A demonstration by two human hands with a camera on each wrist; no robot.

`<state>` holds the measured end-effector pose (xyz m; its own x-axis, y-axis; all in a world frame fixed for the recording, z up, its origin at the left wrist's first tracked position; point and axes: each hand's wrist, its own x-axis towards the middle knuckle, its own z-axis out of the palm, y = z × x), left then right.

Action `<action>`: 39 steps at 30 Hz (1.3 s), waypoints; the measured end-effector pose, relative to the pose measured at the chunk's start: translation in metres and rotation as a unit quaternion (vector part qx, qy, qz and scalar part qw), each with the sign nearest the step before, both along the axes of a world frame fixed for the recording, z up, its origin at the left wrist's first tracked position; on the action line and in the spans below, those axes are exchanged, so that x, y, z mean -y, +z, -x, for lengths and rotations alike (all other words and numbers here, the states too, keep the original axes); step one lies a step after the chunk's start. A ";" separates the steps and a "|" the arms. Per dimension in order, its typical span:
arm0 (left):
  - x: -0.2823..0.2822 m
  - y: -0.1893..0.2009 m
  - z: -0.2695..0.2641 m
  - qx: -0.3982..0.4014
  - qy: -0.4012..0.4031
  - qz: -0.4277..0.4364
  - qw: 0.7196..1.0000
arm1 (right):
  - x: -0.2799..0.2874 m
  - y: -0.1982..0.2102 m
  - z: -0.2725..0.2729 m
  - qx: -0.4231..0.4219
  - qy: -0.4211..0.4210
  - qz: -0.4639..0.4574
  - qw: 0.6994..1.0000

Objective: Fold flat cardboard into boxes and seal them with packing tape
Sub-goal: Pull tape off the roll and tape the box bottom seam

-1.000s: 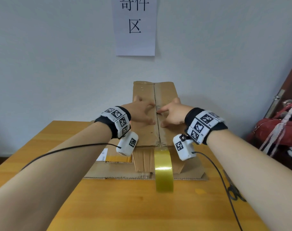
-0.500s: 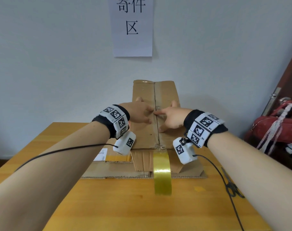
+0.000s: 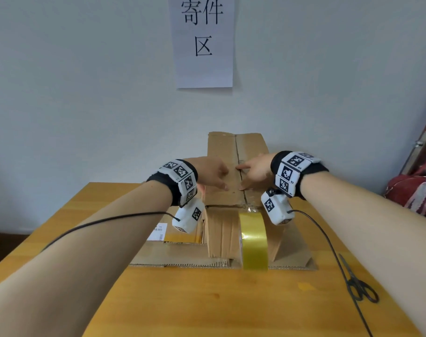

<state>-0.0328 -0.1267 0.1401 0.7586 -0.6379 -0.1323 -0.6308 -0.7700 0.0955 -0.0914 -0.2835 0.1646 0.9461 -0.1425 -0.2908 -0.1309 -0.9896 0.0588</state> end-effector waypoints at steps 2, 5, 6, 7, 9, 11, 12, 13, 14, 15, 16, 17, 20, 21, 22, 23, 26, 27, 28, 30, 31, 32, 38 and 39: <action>-0.001 -0.002 -0.006 -0.032 0.010 0.020 0.999 | 0.002 -0.001 -0.014 -0.026 -0.005 -0.004 1.000; 0.001 -0.002 -0.014 -0.066 0.017 0.037 0.997 | 0.006 -0.003 -0.040 -0.058 -0.017 -0.032 0.998; 0.002 -0.001 -0.015 -0.073 0.016 0.038 0.996 | 0.008 -0.002 -0.047 -0.065 -0.015 -0.032 0.997; 0.002 0.000 -0.017 -0.080 0.014 0.038 0.996 | 0.010 -0.001 -0.053 -0.071 -0.008 -0.024 0.997; 0.002 0.002 -0.022 -0.103 0.008 0.035 0.994 | 0.013 0.001 -0.063 -0.077 0.016 -0.001 0.997; -0.001 0.004 -0.031 -0.136 0.004 0.032 0.990 | 0.018 0.003 -0.073 -0.075 0.032 0.009 0.997; -0.003 0.005 -0.037 -0.153 0.005 0.036 0.987 | 0.020 0.003 -0.078 -0.073 0.035 0.007 0.997; -0.005 0.005 -0.043 -0.171 0.007 0.046 0.984 | 0.023 0.003 -0.083 -0.070 0.038 0.001 0.997; -0.006 0.006 -0.048 -0.187 0.011 0.060 0.980 | 0.025 0.002 -0.089 -0.067 0.039 -0.007 0.997; -0.007 0.007 -0.054 -0.199 0.017 0.073 0.977 | 0.027 0.002 -0.095 -0.066 0.041 -0.013 0.997; -0.006 0.007 -0.060 -0.207 0.024 0.084 0.974 | 0.029 0.002 -0.102 -0.064 0.042 -0.018 0.997; -0.005 0.007 -0.065 -0.216 0.032 0.093 0.971 | 0.031 0.001 -0.109 -0.063 0.046 -0.026 0.997; -0.001 0.005 -0.080 -0.232 0.055 0.117 0.964 | 0.034 0.001 -0.128 -0.051 0.039 -0.030 0.998; 0.001 0.006 -0.086 -0.229 0.060 0.125 0.963 | 0.035 0.001 -0.134 -0.048 0.036 -0.022 0.998; 0.003 0.008 -0.091 -0.223 0.064 0.131 0.964 | 0.036 0.002 -0.140 -0.044 0.032 -0.021 0.998; 0.004 0.011 -0.094 -0.216 0.066 0.133 0.965 | 0.039 0.001 -0.146 -0.040 0.025 -0.021 0.999; 0.011 0.021 -0.109 -0.195 0.063 0.114 0.972 | 0.045 0.001 -0.163 -0.035 -0.004 -0.031 0.999; 0.013 0.022 -0.113 -0.196 0.060 0.108 0.973 | 0.045 0.003 -0.165 -0.033 -0.013 -0.033 0.999; 0.015 0.022 -0.117 -0.199 0.058 0.104 0.973 | 0.045 0.006 -0.165 -0.029 -0.021 -0.032 0.999; 0.019 0.020 -0.123 -0.202 0.054 0.102 0.973 | 0.046 0.010 -0.169 -0.021 -0.037 -0.022 0.999; 0.021 0.018 -0.126 -0.201 0.052 0.101 0.973 | 0.047 0.011 -0.171 -0.015 -0.043 -0.015 0.999; 0.022 0.017 -0.128 -0.200 0.049 0.100 0.973 | 0.047 0.013 -0.172 -0.012 -0.047 -0.010 0.999; 0.021 0.013 -0.131 -0.205 0.040 0.109 0.972 | 0.048 0.013 -0.179 -0.005 -0.061 -0.017 0.998; 0.021 0.012 -0.131 -0.208 0.038 0.112 0.971 | 0.049 0.012 -0.179 -0.012 -0.061 -0.021 0.998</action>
<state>0.0979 -0.1478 0.1526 0.7146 -0.6311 -0.3018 -0.4446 -0.7428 0.5007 0.0871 -0.3323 0.1766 0.9153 -0.2439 -0.3206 -0.2501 -0.9680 0.0224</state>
